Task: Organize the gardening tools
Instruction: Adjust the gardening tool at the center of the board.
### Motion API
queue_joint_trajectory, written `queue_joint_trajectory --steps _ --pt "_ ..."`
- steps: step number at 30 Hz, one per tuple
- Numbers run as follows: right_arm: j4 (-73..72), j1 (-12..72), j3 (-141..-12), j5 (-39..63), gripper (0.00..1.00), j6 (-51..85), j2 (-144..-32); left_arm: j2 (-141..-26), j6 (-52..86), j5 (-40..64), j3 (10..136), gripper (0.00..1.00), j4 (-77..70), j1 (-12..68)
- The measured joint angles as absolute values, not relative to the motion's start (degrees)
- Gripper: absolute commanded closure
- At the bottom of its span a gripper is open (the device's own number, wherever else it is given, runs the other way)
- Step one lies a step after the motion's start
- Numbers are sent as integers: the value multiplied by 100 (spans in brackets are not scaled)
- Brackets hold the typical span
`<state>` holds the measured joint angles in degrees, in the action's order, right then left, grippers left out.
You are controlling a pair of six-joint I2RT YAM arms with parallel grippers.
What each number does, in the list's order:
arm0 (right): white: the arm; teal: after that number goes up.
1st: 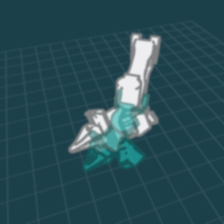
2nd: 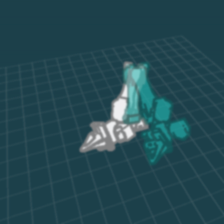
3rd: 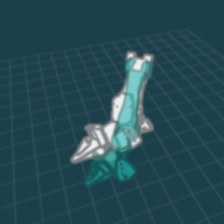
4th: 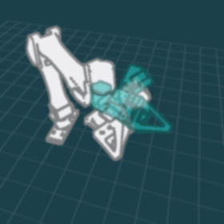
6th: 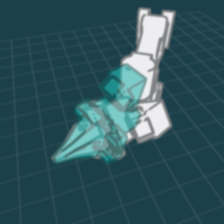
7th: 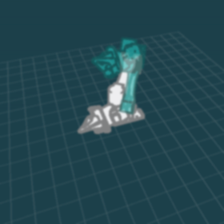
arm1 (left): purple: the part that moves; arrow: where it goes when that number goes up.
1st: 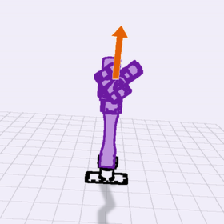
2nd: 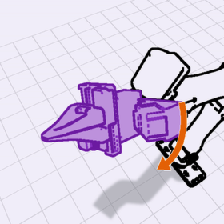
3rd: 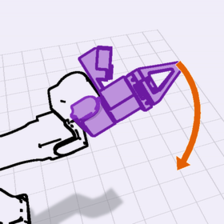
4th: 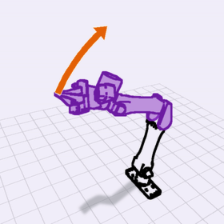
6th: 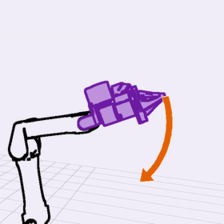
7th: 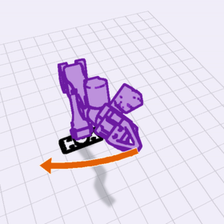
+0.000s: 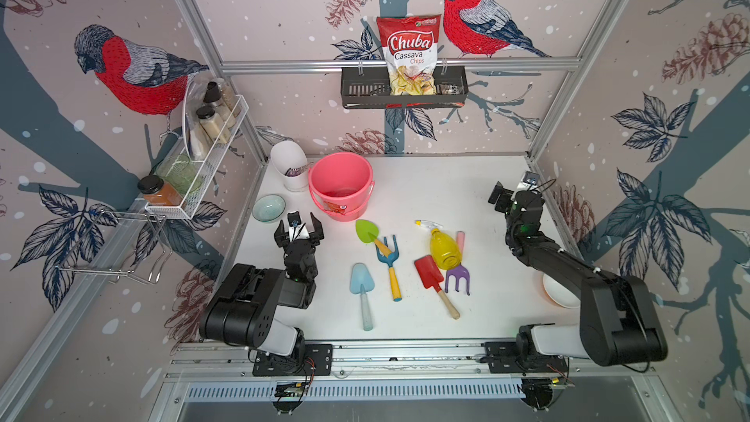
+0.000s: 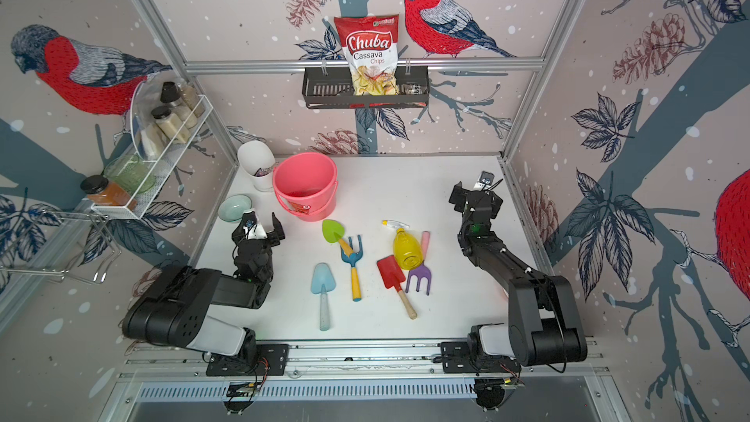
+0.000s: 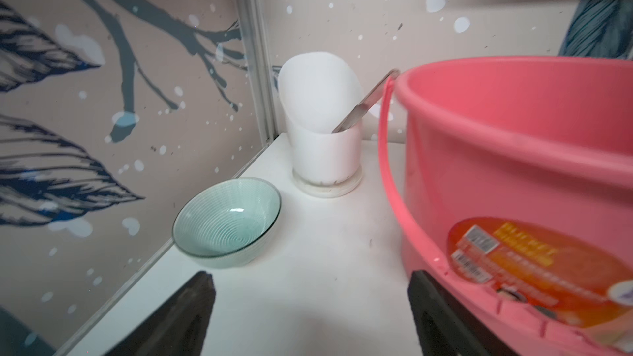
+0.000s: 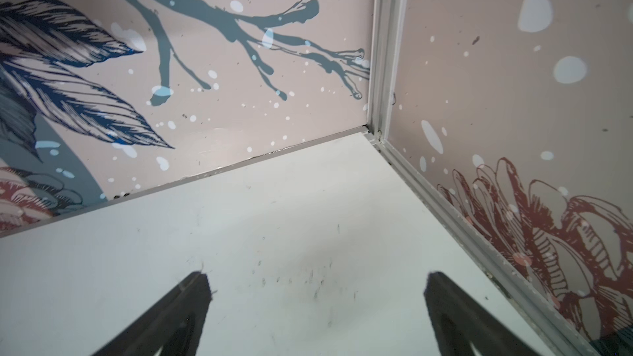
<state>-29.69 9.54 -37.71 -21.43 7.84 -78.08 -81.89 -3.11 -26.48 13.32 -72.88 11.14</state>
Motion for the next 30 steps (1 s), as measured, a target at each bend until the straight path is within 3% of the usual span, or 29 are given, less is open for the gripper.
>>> queue_joint_trajectory --steps 4,14,20,30 --pt "-2176 1387 -4217 -2123 0 786 -7920 -7588 -556 -2604 1590 4 -6781 1177" --pt "-8 1820 -5782 -1168 0 1072 -8514 -6521 189 -2333 3229 4 -3140 1214" --pt "1358 1898 -6624 -336 0 1194 -9135 -6488 1094 -1186 3527 4 -1492 1332" --pt "3041 2440 -7474 375 0 1041 -10304 -6825 1566 364 3863 4 -237 1479"
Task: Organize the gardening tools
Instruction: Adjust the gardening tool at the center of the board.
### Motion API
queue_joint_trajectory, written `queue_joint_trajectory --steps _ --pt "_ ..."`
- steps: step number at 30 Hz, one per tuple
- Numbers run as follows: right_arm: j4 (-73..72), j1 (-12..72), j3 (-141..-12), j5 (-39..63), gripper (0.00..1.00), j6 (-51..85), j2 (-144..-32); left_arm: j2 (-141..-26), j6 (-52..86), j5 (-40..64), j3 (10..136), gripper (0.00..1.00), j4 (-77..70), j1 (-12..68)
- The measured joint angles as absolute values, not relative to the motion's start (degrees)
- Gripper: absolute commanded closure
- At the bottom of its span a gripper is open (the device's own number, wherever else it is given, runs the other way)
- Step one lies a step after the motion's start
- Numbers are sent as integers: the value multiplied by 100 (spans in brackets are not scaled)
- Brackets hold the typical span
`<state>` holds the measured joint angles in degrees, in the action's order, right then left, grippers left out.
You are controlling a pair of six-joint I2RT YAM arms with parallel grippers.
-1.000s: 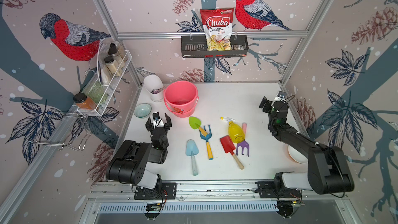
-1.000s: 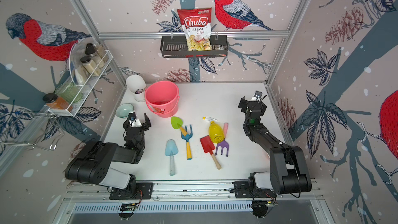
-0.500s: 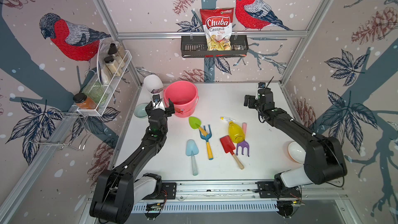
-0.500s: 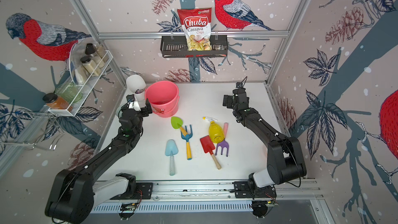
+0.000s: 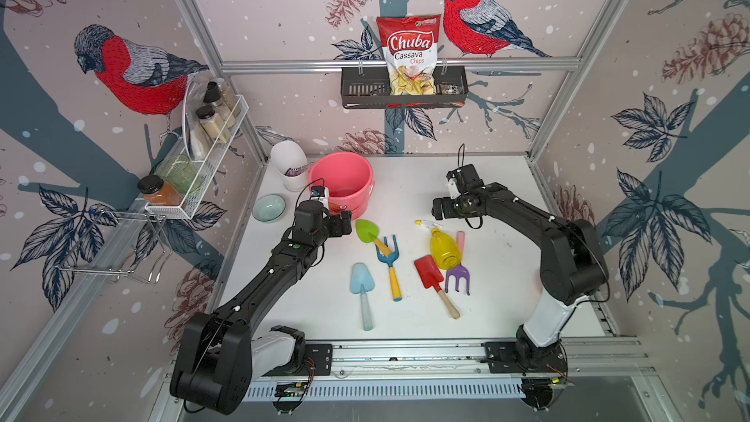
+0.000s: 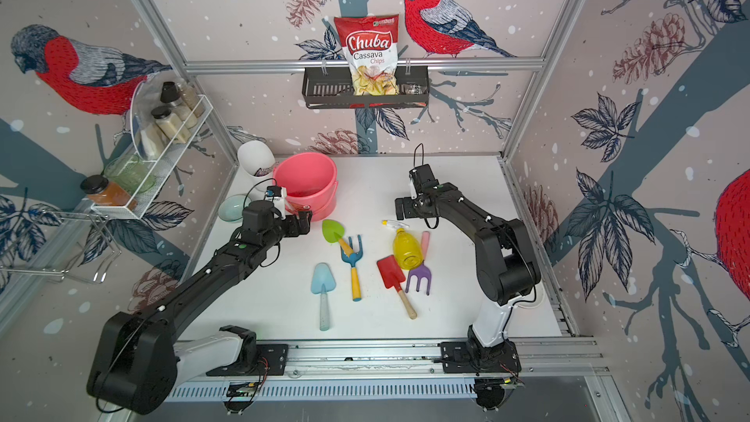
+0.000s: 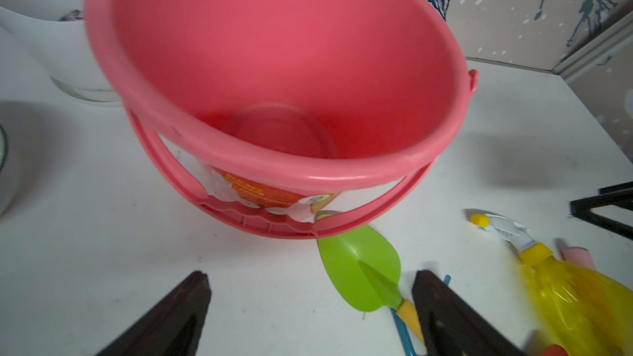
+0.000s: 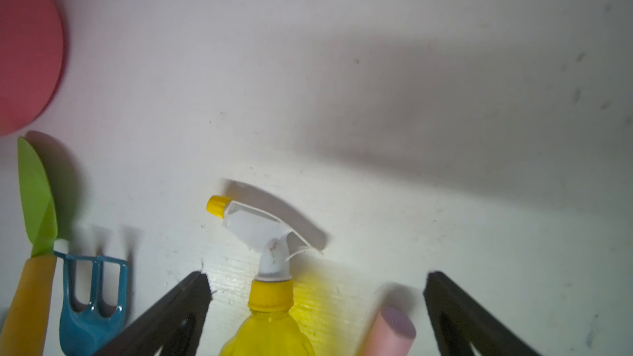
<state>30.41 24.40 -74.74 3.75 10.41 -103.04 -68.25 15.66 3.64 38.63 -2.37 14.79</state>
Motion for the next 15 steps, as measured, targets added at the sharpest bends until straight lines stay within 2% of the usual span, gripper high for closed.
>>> queue_joint_trajectory --steps 5,11,15 --pt "3391 2545 -7522 552 3 1061 -10392 -6812 1564 770 3881 4 69 1481" --pt "3664 2661 -7791 731 17 1079 -10702 -6785 1500 954 3894 4 163 1481" --pt "3870 2775 -8049 740 19 1079 -11015 -6810 1476 1039 3924 4 239 1481"
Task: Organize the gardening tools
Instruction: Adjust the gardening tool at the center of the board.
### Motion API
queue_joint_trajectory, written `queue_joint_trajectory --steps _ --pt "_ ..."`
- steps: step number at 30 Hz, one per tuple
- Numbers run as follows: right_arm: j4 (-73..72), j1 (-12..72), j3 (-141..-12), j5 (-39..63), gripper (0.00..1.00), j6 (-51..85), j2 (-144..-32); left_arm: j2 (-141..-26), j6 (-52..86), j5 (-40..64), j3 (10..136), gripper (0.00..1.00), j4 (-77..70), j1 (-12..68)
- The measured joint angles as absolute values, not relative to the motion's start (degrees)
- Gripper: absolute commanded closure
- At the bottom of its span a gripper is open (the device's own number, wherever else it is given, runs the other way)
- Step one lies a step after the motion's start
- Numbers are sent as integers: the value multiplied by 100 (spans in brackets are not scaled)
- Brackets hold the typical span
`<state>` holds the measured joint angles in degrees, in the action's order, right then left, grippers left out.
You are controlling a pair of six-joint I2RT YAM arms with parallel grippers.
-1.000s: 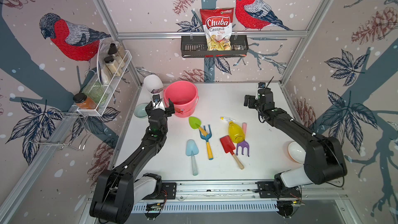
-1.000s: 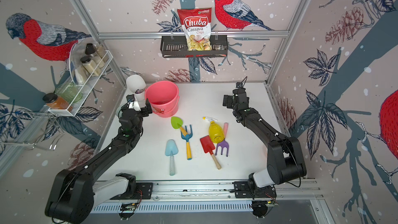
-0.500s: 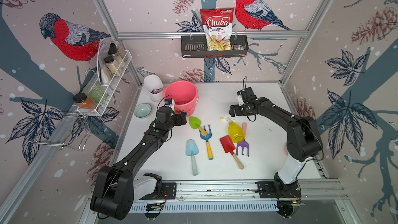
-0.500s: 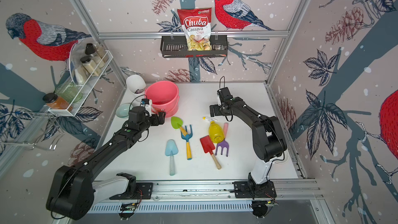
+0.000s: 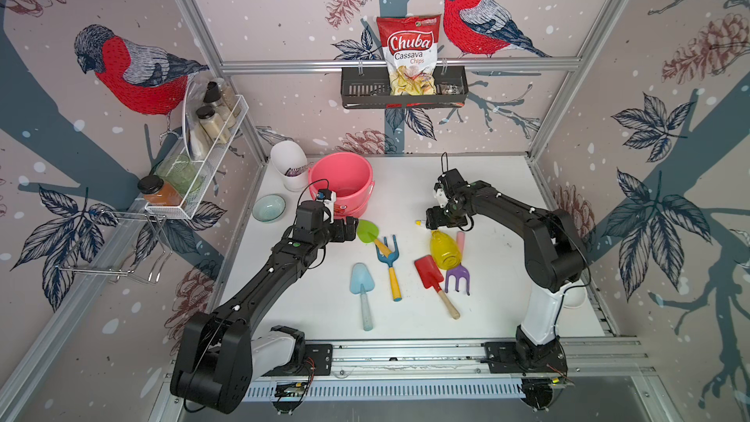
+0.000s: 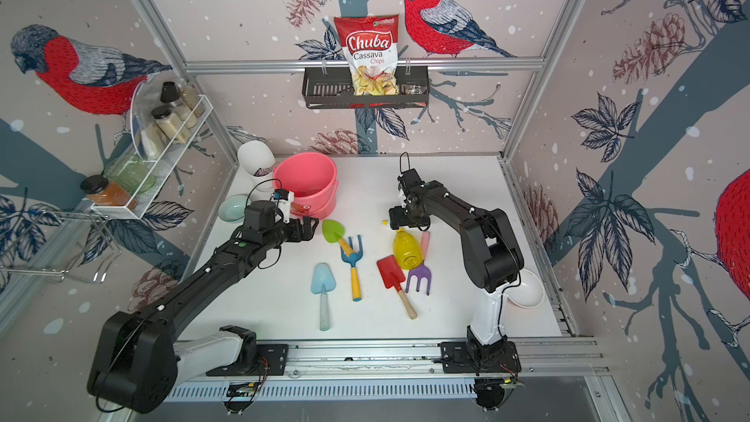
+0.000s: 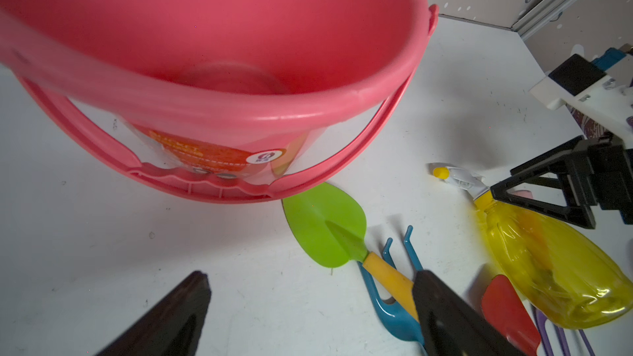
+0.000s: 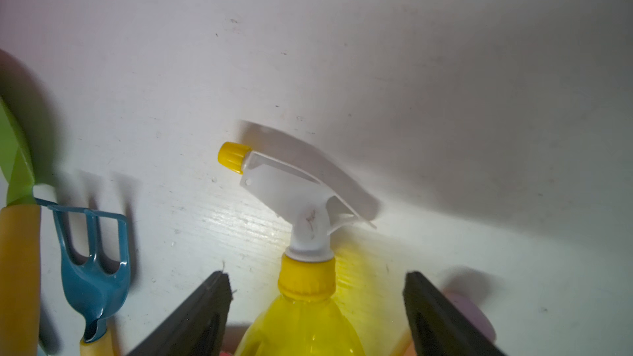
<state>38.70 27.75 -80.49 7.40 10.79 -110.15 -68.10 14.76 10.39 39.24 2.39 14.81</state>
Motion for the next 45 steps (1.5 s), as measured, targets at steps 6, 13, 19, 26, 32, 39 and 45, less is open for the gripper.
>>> queue_joint_trajectory --steps 6,13,19,26,32,39,45 --pt "4117 2808 -8291 574 30 1072 -11273 -6818 1457 1052 3935 4 268 1481" --pt "4292 2864 -8333 491 33 1035 -11434 -6877 1457 1068 3959 4 325 1481" --pt "4348 2921 -8333 493 38 1026 -11472 -6934 1457 1070 3986 4 362 1481" --pt "4372 2921 -8281 495 44 1017 -11587 -6952 1455 1044 4001 4 368 1481" --pt "4359 2921 -8281 493 60 1017 -11695 -6952 1457 1024 4001 4 370 1481" --pt "4381 2893 -8291 602 83 1022 -11703 -6949 1457 886 4001 3 373 1481" --pt "4313 2827 -8326 655 87 1083 -11655 -6941 1457 862 4001 3 377 1481"
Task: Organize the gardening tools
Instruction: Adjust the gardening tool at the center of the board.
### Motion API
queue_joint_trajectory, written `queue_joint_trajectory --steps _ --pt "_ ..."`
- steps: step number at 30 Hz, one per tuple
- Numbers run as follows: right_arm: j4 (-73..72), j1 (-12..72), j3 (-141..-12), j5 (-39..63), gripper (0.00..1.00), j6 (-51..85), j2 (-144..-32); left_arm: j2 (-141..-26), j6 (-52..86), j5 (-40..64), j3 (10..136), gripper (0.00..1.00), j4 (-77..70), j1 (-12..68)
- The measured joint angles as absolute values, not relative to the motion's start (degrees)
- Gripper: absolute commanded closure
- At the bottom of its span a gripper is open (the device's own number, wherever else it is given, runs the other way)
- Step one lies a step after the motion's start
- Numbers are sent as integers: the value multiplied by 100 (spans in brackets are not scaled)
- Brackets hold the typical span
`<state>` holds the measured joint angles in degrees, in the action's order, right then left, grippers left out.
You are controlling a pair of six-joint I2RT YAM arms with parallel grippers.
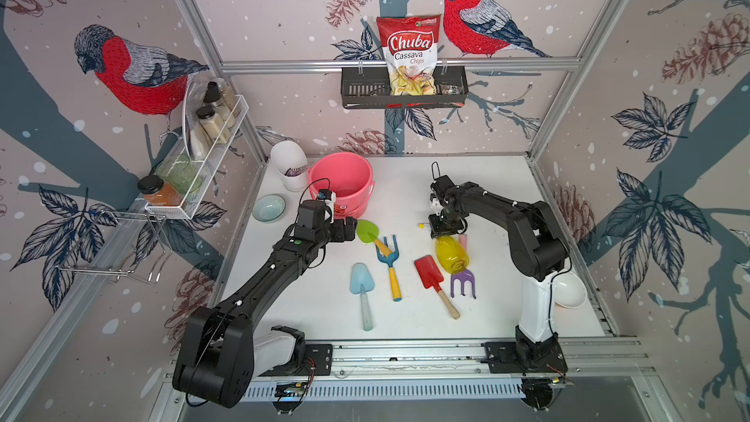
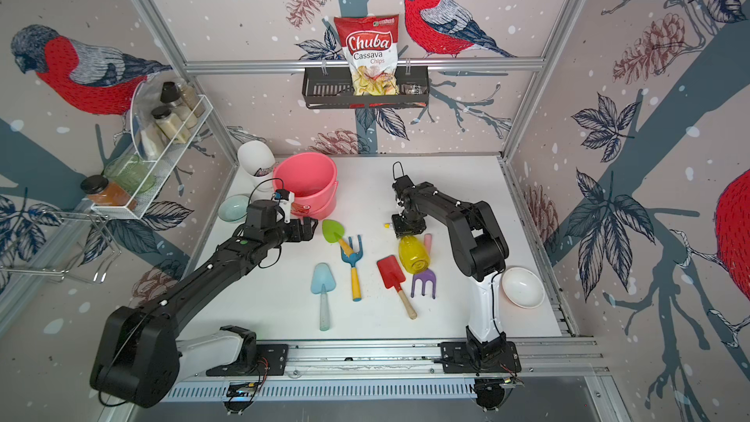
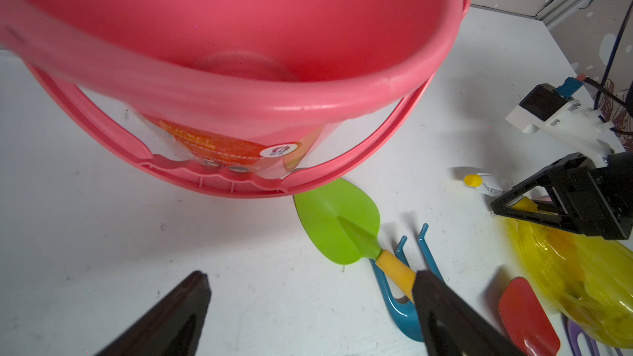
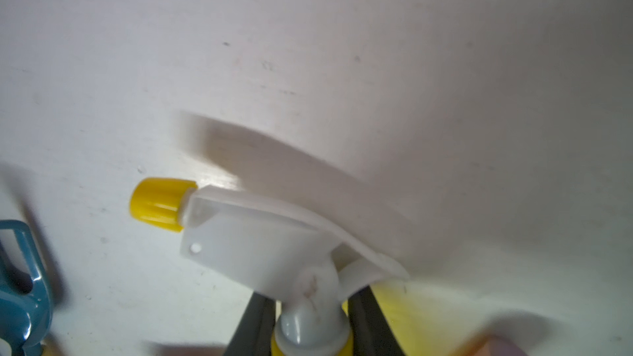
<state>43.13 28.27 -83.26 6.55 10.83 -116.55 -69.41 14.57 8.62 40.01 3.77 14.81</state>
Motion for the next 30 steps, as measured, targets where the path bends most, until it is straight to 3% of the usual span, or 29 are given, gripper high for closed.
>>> queue_joint_trajectory --steps 6,9,21,30 --pt "3953 2735 -8453 429 92 1356 -11281 -6906 1459 760 4001 3 379 1481" --pt "3695 2742 -8425 93 90 1505 -11093 -6882 1459 751 4001 3 379 1481" --pt "1319 2453 -7286 -2200 94 2263 -10165 -6751 1463 602 3964 3 379 1481" --pt "-755 2204 -6864 -3743 95 2322 -10318 -6702 1463 574 3933 3 375 1481"
